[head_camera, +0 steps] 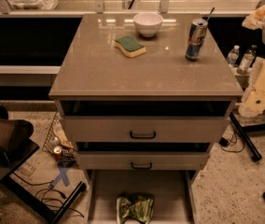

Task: Pick green jalapeno chip bag from bottom drawer and place on counter

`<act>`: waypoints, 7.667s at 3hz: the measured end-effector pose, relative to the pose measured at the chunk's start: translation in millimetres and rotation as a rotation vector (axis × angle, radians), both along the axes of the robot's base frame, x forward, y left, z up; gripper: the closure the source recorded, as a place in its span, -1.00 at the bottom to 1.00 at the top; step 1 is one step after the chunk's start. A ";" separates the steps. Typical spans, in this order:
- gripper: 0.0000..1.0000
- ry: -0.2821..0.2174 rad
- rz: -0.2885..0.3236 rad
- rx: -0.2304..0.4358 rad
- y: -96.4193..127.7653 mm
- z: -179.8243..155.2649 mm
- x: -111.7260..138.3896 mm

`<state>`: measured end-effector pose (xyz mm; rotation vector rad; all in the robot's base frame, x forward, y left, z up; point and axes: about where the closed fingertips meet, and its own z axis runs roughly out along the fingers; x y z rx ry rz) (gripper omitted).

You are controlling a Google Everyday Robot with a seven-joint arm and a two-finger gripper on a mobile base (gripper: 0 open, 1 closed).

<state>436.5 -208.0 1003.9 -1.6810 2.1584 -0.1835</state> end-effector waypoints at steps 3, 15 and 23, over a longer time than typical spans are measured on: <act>-1.00 -0.067 0.067 0.026 -3.3 -36.4 -19.5; -1.00 0.001 0.102 0.448 59.3 -601.1 -7.4; -0.70 0.326 0.197 0.649 189.8 -886.7 27.5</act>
Offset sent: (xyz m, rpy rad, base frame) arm -0.0112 -0.0083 -0.0284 0.0030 -0.0433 0.0281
